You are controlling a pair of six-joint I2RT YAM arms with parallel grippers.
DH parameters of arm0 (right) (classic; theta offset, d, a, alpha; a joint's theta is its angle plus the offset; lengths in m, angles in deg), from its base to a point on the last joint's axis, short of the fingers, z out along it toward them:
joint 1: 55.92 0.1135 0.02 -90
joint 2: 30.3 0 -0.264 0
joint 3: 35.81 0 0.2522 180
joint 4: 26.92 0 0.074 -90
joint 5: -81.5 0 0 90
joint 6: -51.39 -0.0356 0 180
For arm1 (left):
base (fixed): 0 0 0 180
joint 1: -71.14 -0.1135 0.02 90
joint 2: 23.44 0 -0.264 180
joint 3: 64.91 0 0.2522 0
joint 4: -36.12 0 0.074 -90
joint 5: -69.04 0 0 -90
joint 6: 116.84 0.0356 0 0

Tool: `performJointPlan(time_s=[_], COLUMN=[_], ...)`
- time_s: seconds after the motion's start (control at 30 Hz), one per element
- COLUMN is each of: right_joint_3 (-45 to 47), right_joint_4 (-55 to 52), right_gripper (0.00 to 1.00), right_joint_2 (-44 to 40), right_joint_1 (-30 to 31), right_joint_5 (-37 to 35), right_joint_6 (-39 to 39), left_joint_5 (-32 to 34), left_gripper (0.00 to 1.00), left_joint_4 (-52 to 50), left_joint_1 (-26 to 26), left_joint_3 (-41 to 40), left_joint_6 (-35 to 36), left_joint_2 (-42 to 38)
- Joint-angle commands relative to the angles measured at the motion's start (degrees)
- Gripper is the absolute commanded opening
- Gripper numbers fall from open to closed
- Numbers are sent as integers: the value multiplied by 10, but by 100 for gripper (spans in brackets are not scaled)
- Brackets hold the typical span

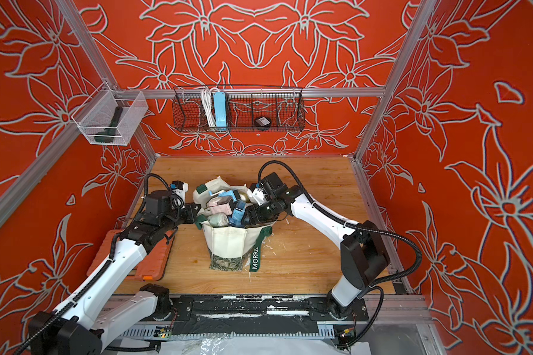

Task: Take out the pencil sharpeners from the tote bags
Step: Pick up the pencil sharpener from the canvas bag.

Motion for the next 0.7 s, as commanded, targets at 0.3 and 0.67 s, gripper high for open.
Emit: performJointPlan(time_s=[0.3, 0.67], right_joint_3=[34, 32], right_joint_4=[158, 170], right_gripper=[72, 85], right_joint_2=[-30, 10], right_joint_1=[5, 7], right_joint_5=[19, -55], right_joint_6=[-19, 61], left_joint_5=[-20, -21], left_gripper=[0, 0], left_joint_4=[4, 3], left_joint_1=[14, 16], left_joint_3=[-5, -5], left_joint_6=[1, 1], left_joint_2=[20, 26])
